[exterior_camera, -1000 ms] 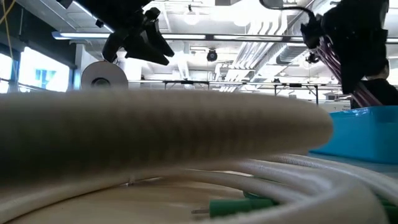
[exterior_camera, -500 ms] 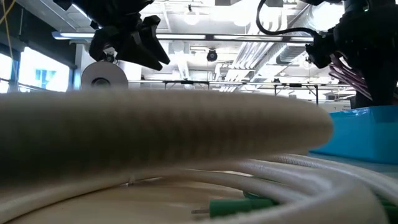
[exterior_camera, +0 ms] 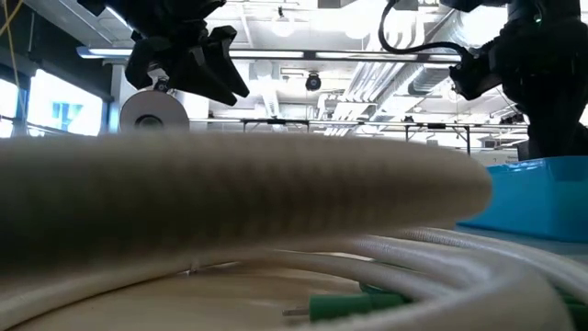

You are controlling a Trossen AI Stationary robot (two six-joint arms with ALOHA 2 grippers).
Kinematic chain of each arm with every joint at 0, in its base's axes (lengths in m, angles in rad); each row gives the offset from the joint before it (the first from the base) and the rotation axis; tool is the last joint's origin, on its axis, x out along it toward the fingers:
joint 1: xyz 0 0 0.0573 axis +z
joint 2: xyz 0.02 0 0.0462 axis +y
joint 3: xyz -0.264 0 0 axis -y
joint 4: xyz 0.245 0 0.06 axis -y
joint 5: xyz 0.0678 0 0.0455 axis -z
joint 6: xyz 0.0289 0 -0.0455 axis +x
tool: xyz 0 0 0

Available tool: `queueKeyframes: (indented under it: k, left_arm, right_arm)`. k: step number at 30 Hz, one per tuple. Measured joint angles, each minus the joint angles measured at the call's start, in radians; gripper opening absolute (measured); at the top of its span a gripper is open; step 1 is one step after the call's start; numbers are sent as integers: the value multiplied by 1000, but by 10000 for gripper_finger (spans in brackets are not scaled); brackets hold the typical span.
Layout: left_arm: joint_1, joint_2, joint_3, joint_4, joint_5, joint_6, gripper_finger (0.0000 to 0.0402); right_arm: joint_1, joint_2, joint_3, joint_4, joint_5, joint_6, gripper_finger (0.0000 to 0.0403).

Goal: Pick & Place USB Port
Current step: Put the white HDMI cable into the white bin

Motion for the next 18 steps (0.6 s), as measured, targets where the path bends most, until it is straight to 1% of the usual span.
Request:
queueKeyframes:
  k: [4,8,12,15,18]
  left_arm:
    - [0,0,0,-4,0,0,160]
    - [0,0,0,-36,1,-5,160]
    - [0,-8,0,-124,14,-81,160]
    - [0,-8,0,-192,89,-121,160]
    - [0,-8,0,-223,208,-130,160]
  right_arm:
    - [-30,-3,-1,0,-15,-86,144]
    - [-80,-10,-1,30,12,-184,148]
    - [-128,-10,-1,96,30,-298,145]
    - [-161,-10,-1,164,30,-399,145]
    - [-194,-10,-1,252,27,-515,146]
